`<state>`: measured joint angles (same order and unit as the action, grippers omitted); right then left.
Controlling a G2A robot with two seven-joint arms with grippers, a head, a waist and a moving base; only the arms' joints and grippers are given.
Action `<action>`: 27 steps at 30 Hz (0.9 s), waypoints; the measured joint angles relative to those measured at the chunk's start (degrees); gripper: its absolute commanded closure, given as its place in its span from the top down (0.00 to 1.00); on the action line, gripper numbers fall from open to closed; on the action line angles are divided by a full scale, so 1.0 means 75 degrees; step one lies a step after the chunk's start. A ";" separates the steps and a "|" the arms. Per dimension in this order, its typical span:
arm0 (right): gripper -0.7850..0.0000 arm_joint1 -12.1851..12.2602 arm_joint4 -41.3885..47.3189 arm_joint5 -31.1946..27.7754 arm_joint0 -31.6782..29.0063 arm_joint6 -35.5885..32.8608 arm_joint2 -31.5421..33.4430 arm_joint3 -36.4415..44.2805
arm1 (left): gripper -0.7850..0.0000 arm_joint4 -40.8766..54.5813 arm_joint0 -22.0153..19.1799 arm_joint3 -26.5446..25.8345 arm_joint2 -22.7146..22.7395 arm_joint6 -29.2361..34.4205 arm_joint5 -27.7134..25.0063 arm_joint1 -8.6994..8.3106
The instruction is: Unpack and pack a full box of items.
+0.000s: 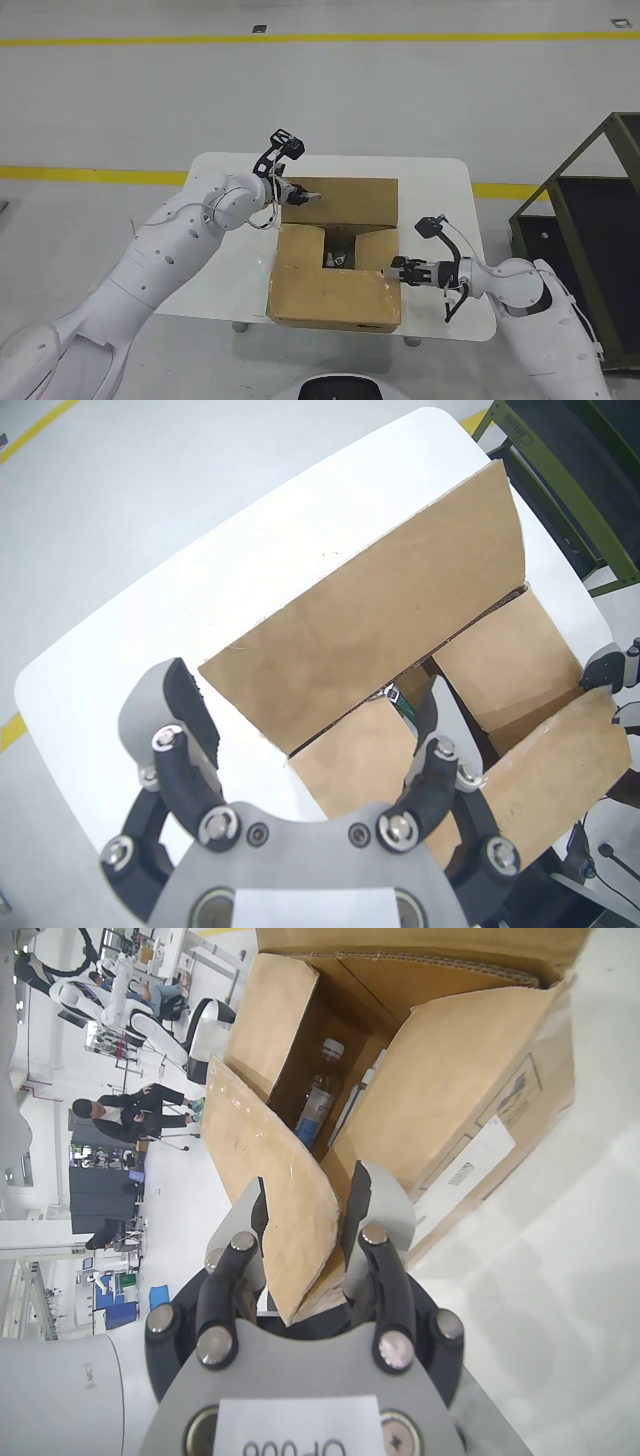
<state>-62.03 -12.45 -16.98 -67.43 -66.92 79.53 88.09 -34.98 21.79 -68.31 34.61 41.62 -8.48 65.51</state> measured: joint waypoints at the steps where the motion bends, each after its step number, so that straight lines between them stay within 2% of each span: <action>1: 0.50 0.0006 0.0016 0.0007 0.0000 -0.0025 -0.0021 0.0003 | 1.00 0.0000 0.0000 0.0000 0.0000 0.0000 0.0000 0.0000; 5: 0.48 0.0030 0.0135 0.0006 0.0003 -0.0106 -0.0127 0.0012 | 1.00 0.0000 0.0000 0.0000 0.0000 0.0000 0.0000 0.0000; 7: 0.40 0.0033 0.0245 -0.0025 -0.0003 -0.0092 -0.0177 0.0018 | 1.00 0.0000 0.0000 0.0000 0.0000 0.0000 0.0000 0.0000; 8: 0.30 0.0036 0.0293 -0.0059 -0.0007 -0.0088 -0.0221 0.0030 | 1.00 0.0000 0.0000 0.0000 0.0000 0.0000 0.0000 0.0000; 10: 0.00 0.0038 0.0375 -0.0110 -0.0019 -0.0023 -0.0276 0.0047 | 1.00 0.0000 0.0000 0.0000 0.0000 0.0000 0.0000 0.0000; 17: 0.00 0.0058 0.0385 -0.0611 -0.0039 0.0460 -0.0390 0.0257 | 1.00 0.0000 0.0000 0.0000 0.0000 0.0000 0.0000 0.0000; 21: 0.00 0.0113 -0.0221 -0.1061 -0.0030 0.0665 -0.0351 0.0519 | 1.00 0.0000 0.0015 -0.0006 0.0006 -0.0014 0.0001 0.0000; 27: 0.00 0.0147 -0.1380 -0.1500 -0.0012 0.1949 -0.0195 0.0807 | 1.00 0.0038 0.0278 -0.0189 0.0239 -0.0070 -0.0177 -0.0030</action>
<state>-60.92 -22.81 -28.23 -67.51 -52.30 78.06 94.15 -34.69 23.87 -69.73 36.40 41.10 -9.81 65.28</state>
